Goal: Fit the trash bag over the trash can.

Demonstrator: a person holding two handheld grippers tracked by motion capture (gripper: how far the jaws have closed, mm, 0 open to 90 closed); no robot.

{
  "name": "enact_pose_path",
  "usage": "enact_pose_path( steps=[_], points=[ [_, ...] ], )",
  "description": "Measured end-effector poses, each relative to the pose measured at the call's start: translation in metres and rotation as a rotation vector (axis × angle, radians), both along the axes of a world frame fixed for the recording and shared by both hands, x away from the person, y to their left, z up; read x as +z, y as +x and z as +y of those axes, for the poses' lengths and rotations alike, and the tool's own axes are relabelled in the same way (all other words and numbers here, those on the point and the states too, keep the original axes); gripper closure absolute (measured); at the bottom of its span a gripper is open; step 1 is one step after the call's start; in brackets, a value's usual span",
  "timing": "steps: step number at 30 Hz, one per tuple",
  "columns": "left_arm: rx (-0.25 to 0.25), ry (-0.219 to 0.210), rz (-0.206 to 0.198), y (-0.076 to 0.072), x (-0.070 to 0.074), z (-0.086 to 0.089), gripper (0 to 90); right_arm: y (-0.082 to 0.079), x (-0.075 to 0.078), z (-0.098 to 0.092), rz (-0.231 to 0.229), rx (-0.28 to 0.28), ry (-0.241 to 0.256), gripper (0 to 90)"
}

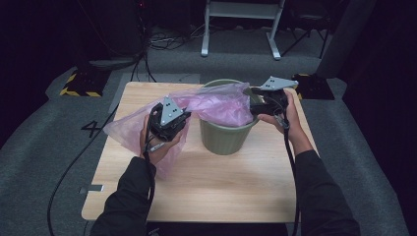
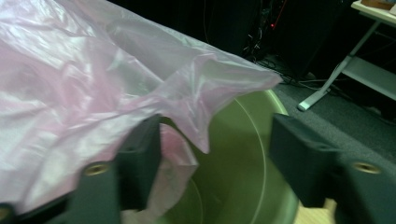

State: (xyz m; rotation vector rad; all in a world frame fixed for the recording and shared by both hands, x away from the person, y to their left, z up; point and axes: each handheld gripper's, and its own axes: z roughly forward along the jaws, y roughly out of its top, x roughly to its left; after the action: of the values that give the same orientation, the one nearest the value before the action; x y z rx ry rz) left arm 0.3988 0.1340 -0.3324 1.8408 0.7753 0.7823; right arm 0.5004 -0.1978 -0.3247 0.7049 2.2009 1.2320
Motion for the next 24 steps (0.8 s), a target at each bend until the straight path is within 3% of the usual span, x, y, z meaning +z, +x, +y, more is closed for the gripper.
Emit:
enact_pose_path(
  steps=[3,5,10,14,19,21,24],
  points=[
    [0.034,0.024,-0.002,0.003,0.001,0.002,89.3,-0.002,0.003,-0.003,-0.003,0.004,0.017,28.5],
    [0.051,0.015,0.006,0.004,0.001,0.005,89.4,-0.005,0.005,-0.005,0.013,0.033,0.037,27.9],
    [0.073,0.012,0.014,0.009,0.002,0.010,89.4,-0.008,0.006,-0.010,0.018,0.037,0.009,32.4],
    [0.073,0.004,0.026,0.011,0.001,0.011,89.4,-0.011,0.009,-0.019,0.017,0.034,0.021,32.2],
    [0.040,0.041,0.024,0.009,0.002,-0.001,89.4,-0.018,0.019,-0.029,-0.025,0.018,0.050,33.5],
    [0.029,0.062,0.025,0.009,0.002,-0.007,89.3,-0.025,0.025,-0.028,-0.063,0.000,0.070,36.3],
    [0.013,0.073,0.029,0.009,0.003,-0.015,89.3,-0.039,0.035,-0.023,-0.112,0.043,0.126,38.5]
  ],
)
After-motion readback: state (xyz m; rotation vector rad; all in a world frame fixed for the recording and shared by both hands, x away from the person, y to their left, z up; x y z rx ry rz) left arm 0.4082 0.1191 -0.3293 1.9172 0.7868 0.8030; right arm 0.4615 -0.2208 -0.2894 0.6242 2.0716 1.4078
